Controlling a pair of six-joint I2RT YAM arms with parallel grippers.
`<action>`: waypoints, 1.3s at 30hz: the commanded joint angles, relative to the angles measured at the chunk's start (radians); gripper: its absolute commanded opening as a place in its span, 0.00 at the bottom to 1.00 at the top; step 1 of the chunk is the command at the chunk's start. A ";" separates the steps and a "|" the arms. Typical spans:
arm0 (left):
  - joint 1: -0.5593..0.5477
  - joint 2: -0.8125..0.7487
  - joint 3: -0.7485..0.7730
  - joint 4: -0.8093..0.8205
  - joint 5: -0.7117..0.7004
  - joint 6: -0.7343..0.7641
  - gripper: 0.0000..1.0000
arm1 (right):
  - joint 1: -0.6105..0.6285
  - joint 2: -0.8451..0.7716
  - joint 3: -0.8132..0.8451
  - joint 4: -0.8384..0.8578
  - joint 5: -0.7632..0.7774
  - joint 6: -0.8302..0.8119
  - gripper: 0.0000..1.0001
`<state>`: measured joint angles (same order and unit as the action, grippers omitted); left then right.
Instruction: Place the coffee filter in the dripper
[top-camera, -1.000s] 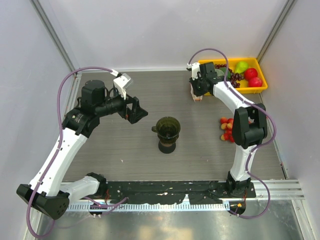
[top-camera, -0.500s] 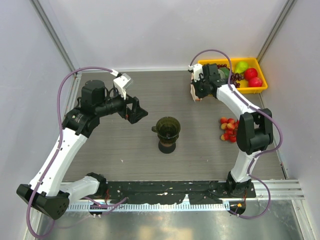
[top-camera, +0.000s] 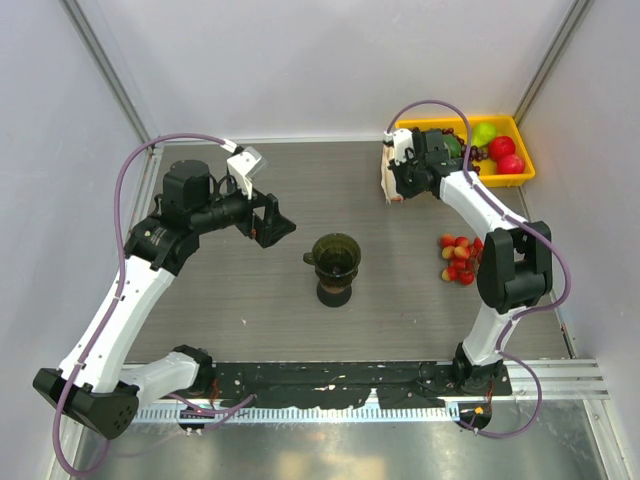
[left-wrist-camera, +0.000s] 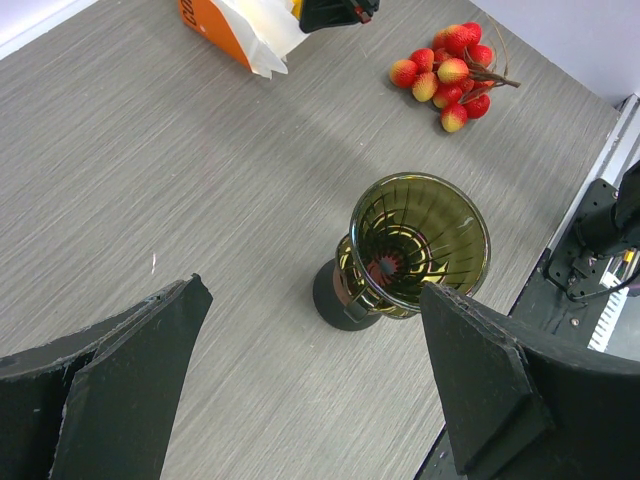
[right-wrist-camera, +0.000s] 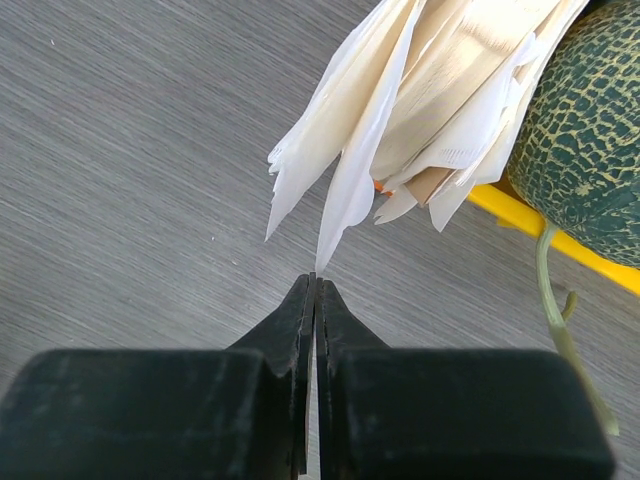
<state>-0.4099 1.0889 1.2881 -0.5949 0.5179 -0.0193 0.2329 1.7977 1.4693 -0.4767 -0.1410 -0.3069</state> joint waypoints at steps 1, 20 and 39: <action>0.005 -0.015 0.014 0.038 0.022 -0.001 0.99 | -0.001 0.000 0.006 0.027 0.015 0.000 0.11; 0.005 -0.001 0.023 0.037 0.028 -0.002 0.99 | -0.003 -0.006 0.053 0.030 -0.006 0.044 0.35; 0.005 -0.017 0.028 0.018 0.044 -0.004 0.99 | -0.006 0.049 0.154 -0.020 -0.125 0.190 0.43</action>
<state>-0.4099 1.0889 1.2881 -0.5957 0.5362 -0.0204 0.2268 1.8137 1.5642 -0.5026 -0.2775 -0.1425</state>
